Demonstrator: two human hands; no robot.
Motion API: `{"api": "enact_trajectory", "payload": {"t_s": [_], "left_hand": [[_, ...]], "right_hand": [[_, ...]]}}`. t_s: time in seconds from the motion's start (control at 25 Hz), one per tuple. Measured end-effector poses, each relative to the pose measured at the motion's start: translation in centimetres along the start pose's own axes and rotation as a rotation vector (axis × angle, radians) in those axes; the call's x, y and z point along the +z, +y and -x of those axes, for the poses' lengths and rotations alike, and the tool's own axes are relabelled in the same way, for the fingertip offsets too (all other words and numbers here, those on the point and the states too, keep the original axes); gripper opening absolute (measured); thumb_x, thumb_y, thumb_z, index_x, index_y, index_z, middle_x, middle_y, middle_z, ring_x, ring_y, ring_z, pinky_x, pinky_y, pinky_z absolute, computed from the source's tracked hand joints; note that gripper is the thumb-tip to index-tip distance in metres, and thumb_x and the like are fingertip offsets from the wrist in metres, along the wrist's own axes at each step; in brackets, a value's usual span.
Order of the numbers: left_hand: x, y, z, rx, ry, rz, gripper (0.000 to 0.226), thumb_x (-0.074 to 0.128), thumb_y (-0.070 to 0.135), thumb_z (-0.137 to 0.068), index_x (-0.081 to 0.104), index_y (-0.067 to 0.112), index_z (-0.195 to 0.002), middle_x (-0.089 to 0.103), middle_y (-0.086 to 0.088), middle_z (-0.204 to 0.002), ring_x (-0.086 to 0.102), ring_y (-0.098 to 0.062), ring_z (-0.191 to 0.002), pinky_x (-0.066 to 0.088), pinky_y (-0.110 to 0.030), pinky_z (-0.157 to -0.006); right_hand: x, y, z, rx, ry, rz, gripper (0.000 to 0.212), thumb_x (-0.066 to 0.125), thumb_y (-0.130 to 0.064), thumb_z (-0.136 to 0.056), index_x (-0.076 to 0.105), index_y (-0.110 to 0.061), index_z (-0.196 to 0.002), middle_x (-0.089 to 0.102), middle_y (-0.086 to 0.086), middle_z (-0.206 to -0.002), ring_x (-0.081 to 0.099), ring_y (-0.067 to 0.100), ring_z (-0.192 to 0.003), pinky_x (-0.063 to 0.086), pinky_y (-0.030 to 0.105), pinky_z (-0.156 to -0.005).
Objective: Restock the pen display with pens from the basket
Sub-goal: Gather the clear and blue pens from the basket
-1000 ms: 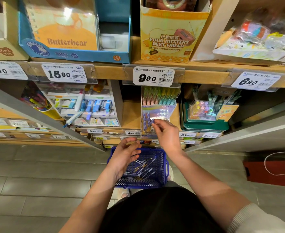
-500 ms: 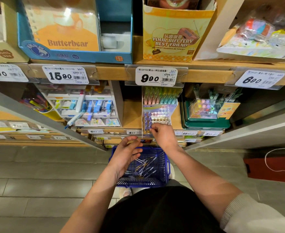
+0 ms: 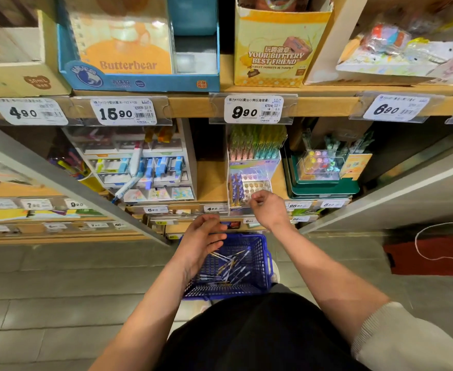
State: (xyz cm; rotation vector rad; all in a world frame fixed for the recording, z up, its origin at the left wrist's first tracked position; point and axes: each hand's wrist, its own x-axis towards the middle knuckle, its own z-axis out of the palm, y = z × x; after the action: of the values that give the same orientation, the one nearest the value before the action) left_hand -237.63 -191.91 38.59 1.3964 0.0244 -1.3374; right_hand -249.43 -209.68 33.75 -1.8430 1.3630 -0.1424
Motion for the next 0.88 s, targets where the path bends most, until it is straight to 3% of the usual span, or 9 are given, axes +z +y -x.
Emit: {"api": "enact_trajectory", "payload": {"t_s": [0.08,0.16,0.36,0.64,0.88], "left_hand": [[-0.6,-0.3,0.4,0.008,-0.015,-0.006,0.023,0.058,0.030,-0.102,0.064,0.014,-0.118,0.077,-0.006,-0.090,0.071,-0.018,-0.076,0.056,-0.029,-0.073],[-1.0,-0.8,0.6,-0.001,-0.036,-0.015,0.029,0.054,0.039,-0.102,0.064,0.015,-0.116,0.076,-0.008,-0.090,0.071,-0.019,-0.074,0.056,-0.030,-0.073],[-2.0,-2.4,0.5,-0.017,-0.067,-0.072,0.042,0.046,0.055,-0.102,0.062,0.018,-0.113,0.075,-0.008,-0.089,0.069,-0.020,-0.072,0.054,-0.032,-0.072],[-2.6,-8.0,1.2,-0.039,0.063,-0.119,0.026,0.047,0.037,-0.105,0.054,0.018,-0.122,0.074,-0.007,-0.086,0.066,-0.019,-0.068,0.051,-0.031,-0.066],[-2.4,-16.1,-2.9,-0.105,0.219,0.052,0.011,0.049,0.032,-0.105,0.051,0.024,-0.113,0.071,-0.007,-0.082,0.060,-0.023,-0.068,0.046,-0.033,-0.065]], "right_hand": [[-0.3,-0.1,1.9,0.071,-0.014,-0.219,0.018,0.066,-0.030,-0.095,0.071,-0.019,-0.109,0.074,-0.001,-0.107,0.069,0.018,-0.096,0.055,0.032,-0.093],[-0.7,-0.5,4.2,0.122,-0.052,-0.417,0.018,0.067,-0.034,-0.095,0.070,-0.022,-0.109,0.075,-0.001,-0.103,0.072,0.023,-0.096,0.058,0.040,-0.092],[-0.7,0.3,9.5,0.134,-0.148,-0.728,0.013,0.065,-0.024,-0.098,0.070,-0.022,-0.109,0.076,0.001,-0.103,0.074,0.016,-0.090,0.058,0.023,-0.076],[1.2,6.7,11.8,0.215,-0.284,-0.675,0.014,0.063,-0.018,-0.099,0.067,-0.022,-0.111,0.073,0.009,-0.109,0.072,0.011,-0.082,0.057,0.020,-0.071],[4.0,16.5,9.5,0.211,-0.427,-0.412,0.012,0.066,-0.023,-0.097,0.067,-0.032,-0.105,0.075,0.004,-0.098,0.074,0.018,-0.086,0.061,0.030,-0.078]]}}
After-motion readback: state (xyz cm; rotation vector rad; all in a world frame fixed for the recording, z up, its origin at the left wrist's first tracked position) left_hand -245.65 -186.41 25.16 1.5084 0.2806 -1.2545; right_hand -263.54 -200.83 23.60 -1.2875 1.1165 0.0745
